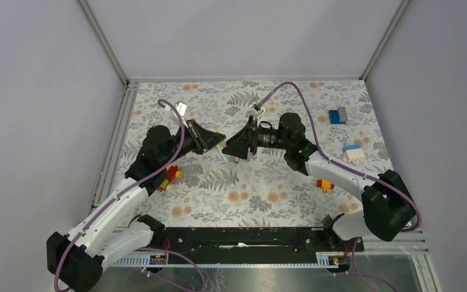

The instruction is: Insert the pens into the pen caps

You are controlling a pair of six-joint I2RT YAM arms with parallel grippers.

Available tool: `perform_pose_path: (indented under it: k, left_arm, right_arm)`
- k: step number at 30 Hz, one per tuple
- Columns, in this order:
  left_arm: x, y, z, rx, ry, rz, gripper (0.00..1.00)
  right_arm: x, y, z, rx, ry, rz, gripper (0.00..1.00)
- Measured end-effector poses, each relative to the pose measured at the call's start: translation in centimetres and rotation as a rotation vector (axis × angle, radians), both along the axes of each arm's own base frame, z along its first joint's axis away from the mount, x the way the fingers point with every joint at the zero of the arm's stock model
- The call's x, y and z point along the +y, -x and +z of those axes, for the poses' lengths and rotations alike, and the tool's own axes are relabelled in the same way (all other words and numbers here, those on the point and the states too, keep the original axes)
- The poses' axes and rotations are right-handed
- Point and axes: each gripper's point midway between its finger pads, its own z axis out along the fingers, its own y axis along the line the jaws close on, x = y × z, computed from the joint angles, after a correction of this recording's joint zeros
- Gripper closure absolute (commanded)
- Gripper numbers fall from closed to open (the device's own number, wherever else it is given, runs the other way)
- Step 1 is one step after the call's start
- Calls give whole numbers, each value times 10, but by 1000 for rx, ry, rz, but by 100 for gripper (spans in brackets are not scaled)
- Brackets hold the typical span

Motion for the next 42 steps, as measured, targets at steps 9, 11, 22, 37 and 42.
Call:
perform_pose_path:
  k: [9, 11, 22, 37, 42]
  left_arm:
    - [4, -1, -3, 12, 13, 31, 100]
    - [4, -2, -3, 13, 17, 34, 100]
    - [6, -3, -2, 16, 35, 52, 100]
    - [8, -4, -6, 24, 39, 73, 100]
    - [10, -3, -9, 26, 39, 80, 100]
  right_arm:
    - [7, -4, -11, 44, 2, 3, 49]
    - [9, -3, -13, 52, 3, 8, 53]
    - [14, 0, -18, 67, 9, 20, 65]
    - [18, 0, -15, 56, -3, 25, 81]
    - [19, 0, -17, 65, 1, 25, 100]
